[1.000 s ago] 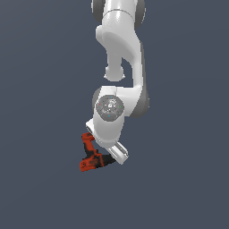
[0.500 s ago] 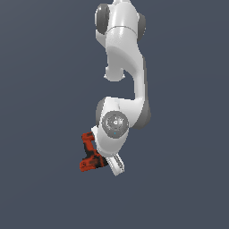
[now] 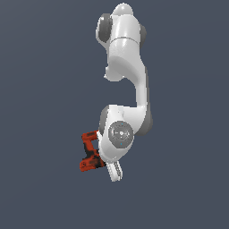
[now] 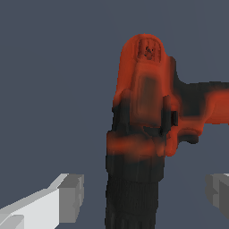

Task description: Pick up the object and move it to a goal position.

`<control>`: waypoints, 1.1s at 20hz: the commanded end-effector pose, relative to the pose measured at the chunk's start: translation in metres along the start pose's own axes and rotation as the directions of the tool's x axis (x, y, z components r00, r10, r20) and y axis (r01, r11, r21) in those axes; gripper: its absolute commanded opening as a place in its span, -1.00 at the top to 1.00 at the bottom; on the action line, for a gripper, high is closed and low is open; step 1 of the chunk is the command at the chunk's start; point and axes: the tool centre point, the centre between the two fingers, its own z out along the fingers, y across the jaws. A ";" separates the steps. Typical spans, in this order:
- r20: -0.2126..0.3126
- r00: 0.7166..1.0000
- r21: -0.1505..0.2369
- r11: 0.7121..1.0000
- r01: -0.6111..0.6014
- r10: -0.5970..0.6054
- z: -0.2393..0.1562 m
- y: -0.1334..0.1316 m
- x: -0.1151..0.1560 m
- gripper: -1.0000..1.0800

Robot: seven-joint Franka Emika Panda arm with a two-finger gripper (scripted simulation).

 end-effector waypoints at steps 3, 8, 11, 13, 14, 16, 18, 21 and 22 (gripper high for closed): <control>-0.009 0.999 -0.007 0.999 -0.041 0.041 0.004 -0.003 -0.001 -1.00; -0.013 0.998 -0.010 0.998 -0.055 0.055 0.006 -0.004 -0.001 -1.00; -0.012 0.999 -0.010 0.999 -0.051 0.051 0.008 -0.004 -0.001 -1.00; -0.012 0.999 -0.010 0.999 -0.052 0.052 0.016 -0.004 -0.001 -1.00; -0.012 0.999 -0.010 0.999 -0.053 0.053 0.021 -0.004 -0.001 -1.00; -0.013 0.998 -0.010 0.998 -0.054 0.054 0.031 -0.004 -0.001 -1.00; -0.013 0.998 -0.010 0.998 -0.055 0.055 0.036 -0.004 -0.001 -1.00; -0.013 0.998 -0.010 0.998 -0.055 0.055 0.036 -0.004 -0.001 1.00; -0.013 0.998 -0.010 0.998 -0.055 0.055 0.036 -0.004 -0.001 1.00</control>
